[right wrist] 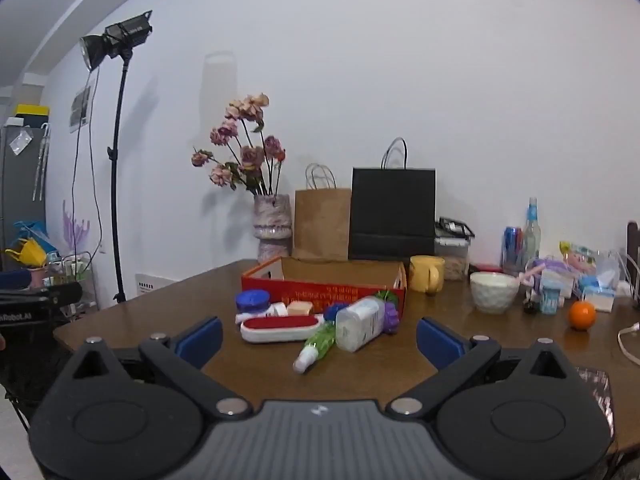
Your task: Organize rigid objects
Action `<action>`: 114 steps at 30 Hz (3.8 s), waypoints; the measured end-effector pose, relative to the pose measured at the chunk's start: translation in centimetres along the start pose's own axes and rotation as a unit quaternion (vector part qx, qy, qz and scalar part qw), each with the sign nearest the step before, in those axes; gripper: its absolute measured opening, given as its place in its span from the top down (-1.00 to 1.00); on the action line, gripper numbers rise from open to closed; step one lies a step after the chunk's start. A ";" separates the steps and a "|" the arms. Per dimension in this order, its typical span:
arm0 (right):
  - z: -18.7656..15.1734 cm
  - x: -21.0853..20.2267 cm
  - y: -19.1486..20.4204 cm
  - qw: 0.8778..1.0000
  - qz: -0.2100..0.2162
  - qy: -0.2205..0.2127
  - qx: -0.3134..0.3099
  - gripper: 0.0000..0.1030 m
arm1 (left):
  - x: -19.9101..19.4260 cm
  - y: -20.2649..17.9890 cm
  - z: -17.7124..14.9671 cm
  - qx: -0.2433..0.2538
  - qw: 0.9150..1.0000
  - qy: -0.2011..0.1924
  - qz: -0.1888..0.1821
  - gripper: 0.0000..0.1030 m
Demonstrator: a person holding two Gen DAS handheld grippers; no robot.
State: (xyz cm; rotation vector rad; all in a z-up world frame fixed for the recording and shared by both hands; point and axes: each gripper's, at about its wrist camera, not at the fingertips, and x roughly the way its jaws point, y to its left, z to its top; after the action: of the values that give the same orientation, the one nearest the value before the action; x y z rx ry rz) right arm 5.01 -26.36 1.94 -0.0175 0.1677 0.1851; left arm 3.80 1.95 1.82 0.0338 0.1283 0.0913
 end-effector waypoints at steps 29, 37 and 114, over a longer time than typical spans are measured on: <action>-1.4 -0.6 0.5 1.000 -0.027 0.003 0.009 -1.00 | -1.1 -0.1 0.1 -0.005 1.000 -0.012 -0.028 -1.00; -1.5 -0.6 0.4 0.999 -0.029 0.003 0.012 -1.00 | -1.0 -0.3 0.0 -0.004 1.000 -0.008 -0.029 -1.00; -5.5 28.3 -1.9 0.974 0.037 0.224 0.023 0.39 | 25.9 -8.8 -3.1 0.039 0.971 0.181 -0.152 -0.88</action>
State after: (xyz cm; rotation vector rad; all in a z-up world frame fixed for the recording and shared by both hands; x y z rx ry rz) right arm 31.88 -23.26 -8.19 -0.0065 0.6236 0.2501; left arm 29.79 -4.33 -4.85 0.0764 0.5008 -0.2167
